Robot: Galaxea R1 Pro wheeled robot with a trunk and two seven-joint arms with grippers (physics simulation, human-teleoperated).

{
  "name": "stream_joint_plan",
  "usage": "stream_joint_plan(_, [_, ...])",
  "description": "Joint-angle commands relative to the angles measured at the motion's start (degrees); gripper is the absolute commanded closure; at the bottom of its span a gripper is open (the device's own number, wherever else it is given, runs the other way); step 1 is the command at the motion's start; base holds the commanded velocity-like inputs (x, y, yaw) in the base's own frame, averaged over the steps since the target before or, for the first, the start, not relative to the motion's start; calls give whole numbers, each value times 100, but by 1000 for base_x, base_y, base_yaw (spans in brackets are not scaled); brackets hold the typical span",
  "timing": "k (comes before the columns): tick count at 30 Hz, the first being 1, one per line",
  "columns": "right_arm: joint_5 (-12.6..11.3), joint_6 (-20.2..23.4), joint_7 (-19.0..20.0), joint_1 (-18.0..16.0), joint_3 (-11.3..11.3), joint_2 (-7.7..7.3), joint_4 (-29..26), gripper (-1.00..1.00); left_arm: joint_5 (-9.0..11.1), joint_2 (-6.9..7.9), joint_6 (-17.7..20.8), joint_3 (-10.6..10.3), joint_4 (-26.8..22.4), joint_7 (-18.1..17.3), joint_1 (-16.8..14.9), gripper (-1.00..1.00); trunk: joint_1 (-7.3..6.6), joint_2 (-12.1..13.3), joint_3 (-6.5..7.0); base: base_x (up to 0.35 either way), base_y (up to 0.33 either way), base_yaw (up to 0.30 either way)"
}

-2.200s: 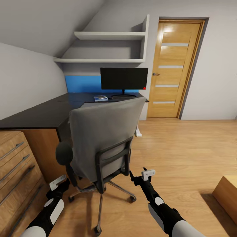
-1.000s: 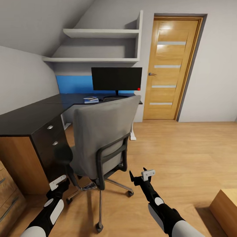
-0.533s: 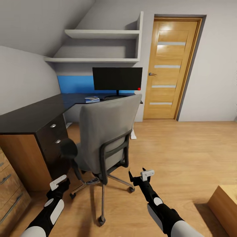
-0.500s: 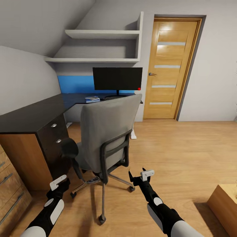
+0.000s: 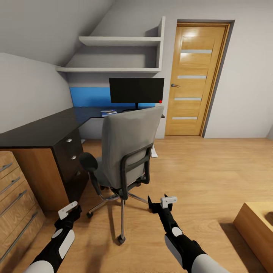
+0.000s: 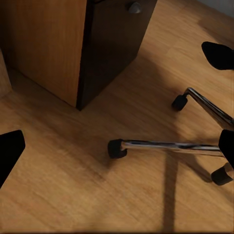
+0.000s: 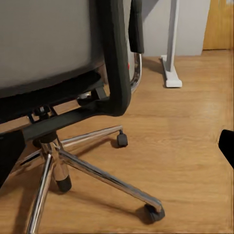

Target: In the bedroom, organize the workspace by keeping the computer under the desk, ensuring the monitor is on the desk, placing the keyboard on the desk next to the monitor, placing the mouse on the desk next to the keyboard, moving the folder from the swivel chair onto the desk next to the mouse, stacking the notebook on top of the folder with the pen on top of the notebook, and positioning the swivel chair next to the desk.

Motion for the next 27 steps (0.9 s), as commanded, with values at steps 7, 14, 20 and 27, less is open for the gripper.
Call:
stream_joint_plan(7, [-29, 787, -701, -22, 40, 241, -2, -100, 21, -13, -34, -23, -3, -15, -3, -100, -2, -2, -5, -12, 1, 0])
stream_joint_plan(14, [-60, 948, -787, -40, 32, 287, -14, -100, 7, -37, -23, -54, 2, -33, -6, -100, -2, -2, -5, -1, 0, 0])
stream_joint_plan(20, [-45, 882, -797, -41, 65, 319, -20, -100, 12, -46, -15, -58, 3, -35, -5, -100, -2, -2, -5, 0, 0, 0])
stream_joint_plan(27, [-48, 653, -831, -41, 67, 364, -17, -100, 13, -48, -4, -58, 3, -35, -5, -100, -2, -2, -5, 0, 0, 0])
